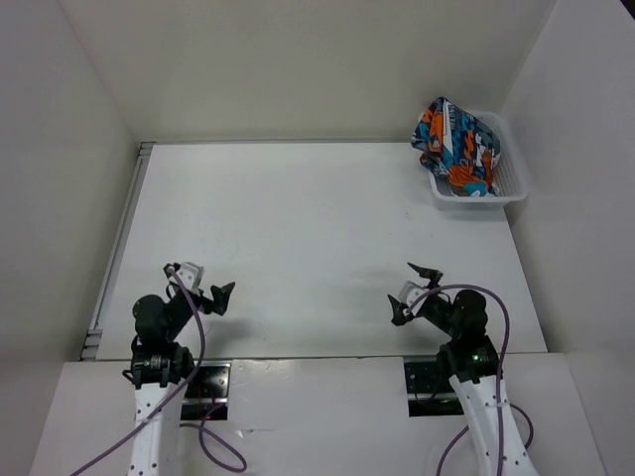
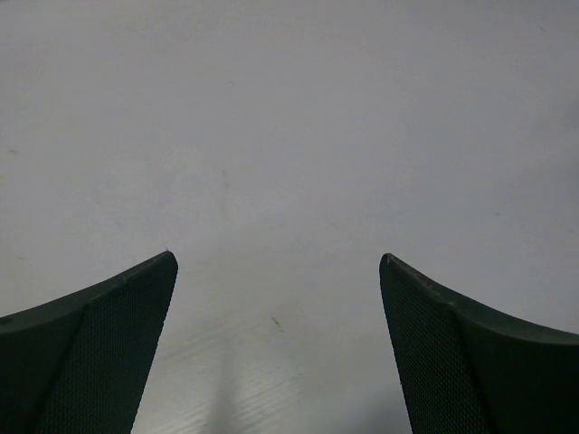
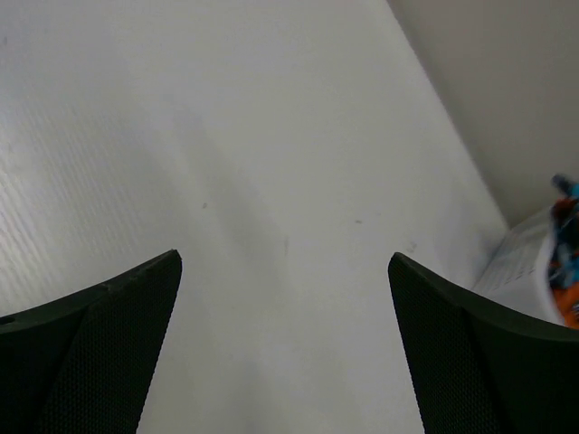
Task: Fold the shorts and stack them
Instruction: Grab the shorts from the pile
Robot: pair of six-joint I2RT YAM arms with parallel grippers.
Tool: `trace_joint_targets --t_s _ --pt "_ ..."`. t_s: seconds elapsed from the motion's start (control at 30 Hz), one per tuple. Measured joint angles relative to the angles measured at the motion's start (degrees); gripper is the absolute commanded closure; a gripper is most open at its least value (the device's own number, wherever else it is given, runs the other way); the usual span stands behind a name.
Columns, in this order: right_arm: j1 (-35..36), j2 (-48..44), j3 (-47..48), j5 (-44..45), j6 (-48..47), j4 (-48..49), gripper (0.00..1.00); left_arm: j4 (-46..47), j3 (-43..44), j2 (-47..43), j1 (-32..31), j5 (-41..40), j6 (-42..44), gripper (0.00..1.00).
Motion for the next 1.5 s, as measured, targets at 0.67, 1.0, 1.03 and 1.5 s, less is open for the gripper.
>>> trace_joint_targets --t_s 0.67,1.0,1.03,1.5 --pt "-0.9 59.8 57.3 21.8 -4.3 15.6 0.0 4.5 40.9 49.3 -3.3 -2.2 0.0 0.01" --pt "-20.1 103.5 87.1 35.1 31.5 1.9 0.0 -21.5 69.4 85.1 -7.9 -10.7 0.0 0.0" --pt "-20.5 105.7 87.1 35.6 32.7 0.8 0.0 -23.3 71.1 86.8 -8.0 -10.2 0.0 0.0" --pt "-23.3 116.1 87.2 30.7 37.2 -3.4 0.59 -32.8 78.2 99.0 -12.7 -7.7 0.0 0.0"
